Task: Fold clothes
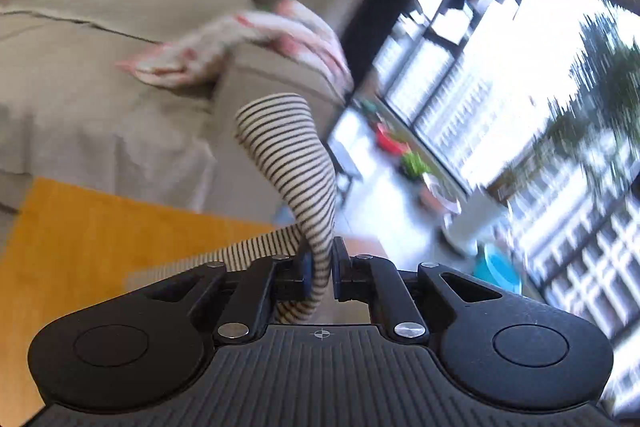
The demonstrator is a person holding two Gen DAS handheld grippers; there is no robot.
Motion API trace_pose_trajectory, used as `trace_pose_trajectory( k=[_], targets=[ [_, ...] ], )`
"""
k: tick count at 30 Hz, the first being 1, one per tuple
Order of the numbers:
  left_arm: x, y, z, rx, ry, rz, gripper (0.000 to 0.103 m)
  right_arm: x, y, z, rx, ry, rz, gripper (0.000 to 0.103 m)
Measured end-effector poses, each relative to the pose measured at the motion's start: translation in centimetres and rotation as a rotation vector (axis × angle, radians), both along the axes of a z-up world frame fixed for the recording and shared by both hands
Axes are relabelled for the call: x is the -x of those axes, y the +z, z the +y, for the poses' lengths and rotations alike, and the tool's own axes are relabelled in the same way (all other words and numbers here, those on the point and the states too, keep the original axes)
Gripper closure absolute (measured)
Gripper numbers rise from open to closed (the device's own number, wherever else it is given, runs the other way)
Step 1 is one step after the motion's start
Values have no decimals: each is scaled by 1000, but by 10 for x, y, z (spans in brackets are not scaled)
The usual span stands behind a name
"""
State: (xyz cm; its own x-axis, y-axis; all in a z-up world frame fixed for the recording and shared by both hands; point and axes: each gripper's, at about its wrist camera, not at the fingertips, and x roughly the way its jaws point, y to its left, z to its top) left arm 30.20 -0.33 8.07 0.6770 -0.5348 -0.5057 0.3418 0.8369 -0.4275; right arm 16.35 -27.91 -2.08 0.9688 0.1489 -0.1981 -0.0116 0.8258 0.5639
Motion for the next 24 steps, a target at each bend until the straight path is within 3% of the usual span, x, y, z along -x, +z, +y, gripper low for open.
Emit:
trace_pose_trajectory(
  k=[1,2,4,6,8,13,15,17,22,24],
  targets=[
    [6,-13,-15,-37,-45,5,80,0,1,-2,3,10,14,0],
    [12,-26,-31,-74,-89,9,63,-1,2,-2,5,26,32,0],
    [28,-52,-52,-146,-149,10,46,-3,3,-4,10,58,67,0],
    [50,-75,-59,-219,-163,-19,42,-5,4,-6,14,90,102,0],
    [69,-89,-58,-265,-129,-79,22,-6,5,-8,19,122,138,0],
    [85,-115,-29,-274,-27,-73,18,-11,8,-12,31,201,226,0],
    [92,-124,-20,-323,8,-84,21,-13,10,-14,35,233,262,0],
    [100,-119,-3,-297,35,-94,21,-20,-4,-3,-7,296,339,0],
    [130,-112,13,-397,77,-161,11,-25,-9,33,77,399,363,0],
    [133,-111,25,-399,93,-145,10,-33,-5,49,111,462,397,0]
  ],
)
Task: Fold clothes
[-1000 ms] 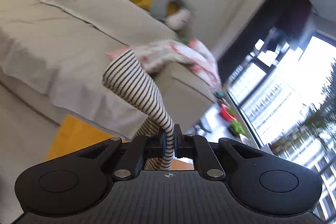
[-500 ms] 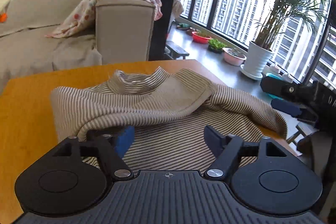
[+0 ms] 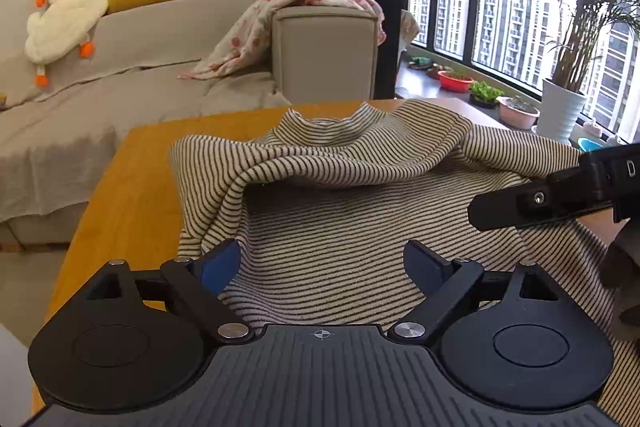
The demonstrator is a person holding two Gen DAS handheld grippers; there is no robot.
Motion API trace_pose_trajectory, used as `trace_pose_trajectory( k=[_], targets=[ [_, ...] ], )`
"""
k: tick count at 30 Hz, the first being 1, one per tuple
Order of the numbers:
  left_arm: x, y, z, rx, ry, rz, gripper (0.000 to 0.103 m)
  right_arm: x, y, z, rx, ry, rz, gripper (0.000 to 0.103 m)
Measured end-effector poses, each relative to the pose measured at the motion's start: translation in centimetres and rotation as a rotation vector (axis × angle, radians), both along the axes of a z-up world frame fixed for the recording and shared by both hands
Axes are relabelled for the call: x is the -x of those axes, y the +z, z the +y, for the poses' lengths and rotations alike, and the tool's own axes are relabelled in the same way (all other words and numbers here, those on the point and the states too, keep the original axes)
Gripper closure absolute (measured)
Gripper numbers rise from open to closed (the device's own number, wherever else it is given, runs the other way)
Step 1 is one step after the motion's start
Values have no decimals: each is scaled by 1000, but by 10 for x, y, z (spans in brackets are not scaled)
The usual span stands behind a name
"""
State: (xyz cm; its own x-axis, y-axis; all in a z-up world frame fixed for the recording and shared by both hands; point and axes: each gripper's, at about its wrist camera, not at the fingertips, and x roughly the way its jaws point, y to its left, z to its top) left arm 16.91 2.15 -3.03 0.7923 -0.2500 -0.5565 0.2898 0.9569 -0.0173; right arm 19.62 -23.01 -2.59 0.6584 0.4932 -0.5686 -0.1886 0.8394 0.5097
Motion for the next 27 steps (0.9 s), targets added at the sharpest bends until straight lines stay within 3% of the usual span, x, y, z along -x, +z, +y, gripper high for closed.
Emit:
trace_pose_trajectory(
  k=[3,5,7,8,9,13,16,18,19,20,21,23,27],
  targets=[
    [3,4,18,24,29,7,11,-9,9,16,52,25,-18,0],
    [4,13,25,23,34,-14,11,-14,16,23,92,11,-58,5],
    [5,24,29,-7,27,-45,11,-19,24,30,132,-4,-97,32],
    [3,28,28,-47,26,-59,11,-21,27,34,151,-11,-116,42],
    [0,31,28,-89,36,-65,11,-24,35,37,183,-18,-154,45],
    [-28,25,30,-196,63,-16,16,-54,51,44,322,-34,-217,49],
    [-52,17,41,-192,106,34,20,-79,40,50,404,-26,-181,49],
    [-64,14,50,-182,140,63,25,-88,32,55,419,-17,-159,60],
    [-70,12,54,-178,157,78,26,-90,33,57,406,-8,-162,69],
    [-72,12,59,-174,167,82,26,-91,33,60,394,1,-165,85],
    [-72,15,66,-165,179,78,26,-92,33,62,382,9,-168,92],
    [-71,21,80,-145,202,69,25,-85,56,69,356,52,-235,93],
    [-61,24,103,-133,249,61,20,-66,49,63,490,73,-272,93]
  ],
)
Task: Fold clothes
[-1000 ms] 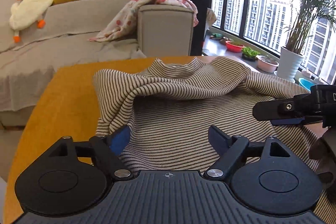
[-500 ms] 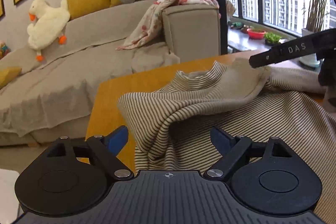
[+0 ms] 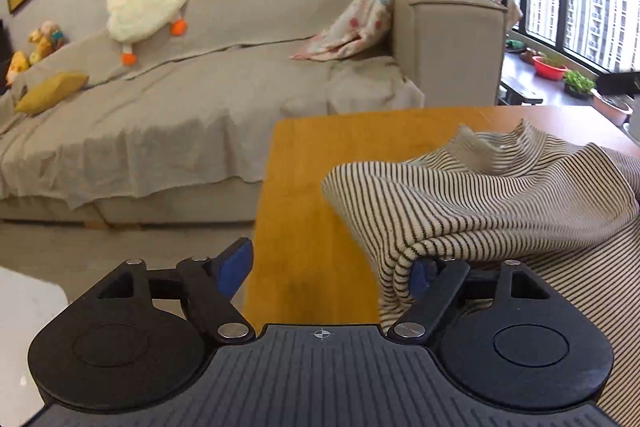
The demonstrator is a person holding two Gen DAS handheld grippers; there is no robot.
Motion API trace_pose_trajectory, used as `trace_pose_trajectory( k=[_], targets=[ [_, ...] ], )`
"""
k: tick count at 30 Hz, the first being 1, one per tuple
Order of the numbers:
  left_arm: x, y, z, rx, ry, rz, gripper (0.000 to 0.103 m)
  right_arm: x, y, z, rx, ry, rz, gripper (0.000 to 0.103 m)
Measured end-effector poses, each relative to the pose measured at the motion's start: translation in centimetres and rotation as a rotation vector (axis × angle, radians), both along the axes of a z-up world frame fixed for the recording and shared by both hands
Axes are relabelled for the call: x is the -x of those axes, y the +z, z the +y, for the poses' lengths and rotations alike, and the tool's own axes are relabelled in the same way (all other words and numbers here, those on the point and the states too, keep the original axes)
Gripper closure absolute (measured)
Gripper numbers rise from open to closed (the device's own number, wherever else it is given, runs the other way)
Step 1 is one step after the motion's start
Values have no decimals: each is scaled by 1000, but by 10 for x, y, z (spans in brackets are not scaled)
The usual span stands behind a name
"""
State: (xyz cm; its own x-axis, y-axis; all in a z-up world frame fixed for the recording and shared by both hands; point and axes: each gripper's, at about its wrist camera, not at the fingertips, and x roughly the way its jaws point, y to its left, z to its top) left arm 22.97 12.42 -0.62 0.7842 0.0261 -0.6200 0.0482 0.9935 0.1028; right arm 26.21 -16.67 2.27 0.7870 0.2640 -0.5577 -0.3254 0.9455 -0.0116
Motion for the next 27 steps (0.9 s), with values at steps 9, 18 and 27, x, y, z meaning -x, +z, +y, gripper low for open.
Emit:
trace_pose_trajectory(
  k=[9,18,27],
  targets=[
    [28,16,-10,136,-134,-33,19,45,-22,-16,321,16,-76,30],
    [39,-5,-72,73,-256,-67,10,5,-34,-35,537,-116,-132,14],
    [47,-14,-56,153,-167,-58,17,59,1,-80,-185,-141,-5,0]
  ],
)
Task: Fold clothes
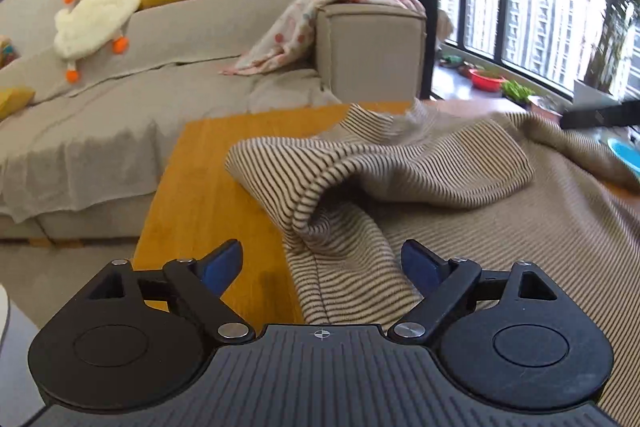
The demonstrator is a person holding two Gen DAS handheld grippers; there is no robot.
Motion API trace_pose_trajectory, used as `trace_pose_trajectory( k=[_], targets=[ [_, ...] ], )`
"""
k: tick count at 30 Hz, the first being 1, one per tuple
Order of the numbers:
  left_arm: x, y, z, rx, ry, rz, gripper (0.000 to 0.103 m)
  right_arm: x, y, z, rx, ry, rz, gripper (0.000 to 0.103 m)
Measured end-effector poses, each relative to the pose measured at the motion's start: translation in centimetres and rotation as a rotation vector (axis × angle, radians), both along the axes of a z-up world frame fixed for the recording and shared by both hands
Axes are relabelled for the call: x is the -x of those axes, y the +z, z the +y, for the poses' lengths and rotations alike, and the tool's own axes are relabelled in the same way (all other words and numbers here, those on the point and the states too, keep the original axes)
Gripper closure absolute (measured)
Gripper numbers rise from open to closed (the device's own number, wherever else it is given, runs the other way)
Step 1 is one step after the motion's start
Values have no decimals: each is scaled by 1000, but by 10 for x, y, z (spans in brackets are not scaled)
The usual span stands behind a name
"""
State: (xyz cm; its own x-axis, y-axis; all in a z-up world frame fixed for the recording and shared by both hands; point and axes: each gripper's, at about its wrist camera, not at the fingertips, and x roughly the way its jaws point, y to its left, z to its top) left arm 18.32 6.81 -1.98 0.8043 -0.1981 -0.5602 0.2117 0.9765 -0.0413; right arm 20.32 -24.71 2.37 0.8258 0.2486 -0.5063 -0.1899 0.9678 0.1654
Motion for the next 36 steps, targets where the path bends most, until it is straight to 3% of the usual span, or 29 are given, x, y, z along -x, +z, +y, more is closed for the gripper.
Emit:
trace_pose_trajectory(
  k=[2,4,7,9,13,16,20,22,24,25,26,28,31,36],
  targets=[
    [4,10,-1,94,-3,-7,18,19,-12,-3,-176,-12,39,0],
    [9,18,-5,167,-10,-33,17,32,-26,-2,-274,-65,24,0],
    [11,18,-21,198,-49,-62,13,33,-47,5,-241,-112,68,0],
    [9,7,-32,206,-85,-24,12,30,-48,6,-220,-95,107,0],
    [11,-11,-44,126,-141,37,13,39,-46,22,-133,-65,156,0],
    [12,-13,-37,87,-134,52,13,49,-43,44,-13,-26,190,0],
    [14,-16,-25,96,-108,85,21,59,-40,66,92,-2,211,0],
    [16,-16,-24,89,-103,81,24,54,-34,63,84,3,210,0],
    [16,-17,-25,82,-98,81,25,48,-28,60,70,7,209,11],
    [16,-17,-26,80,-96,82,25,46,-25,59,63,8,209,29],
    [17,-17,-26,79,-95,81,25,43,-22,57,56,10,209,57],
    [19,-16,-25,82,-90,78,26,37,-15,54,41,13,208,85],
    [20,-11,-20,77,-59,82,34,13,-12,50,15,2,195,88],
    [18,-2,-6,24,15,82,33,-28,-13,48,-20,-10,188,88]
  ],
)
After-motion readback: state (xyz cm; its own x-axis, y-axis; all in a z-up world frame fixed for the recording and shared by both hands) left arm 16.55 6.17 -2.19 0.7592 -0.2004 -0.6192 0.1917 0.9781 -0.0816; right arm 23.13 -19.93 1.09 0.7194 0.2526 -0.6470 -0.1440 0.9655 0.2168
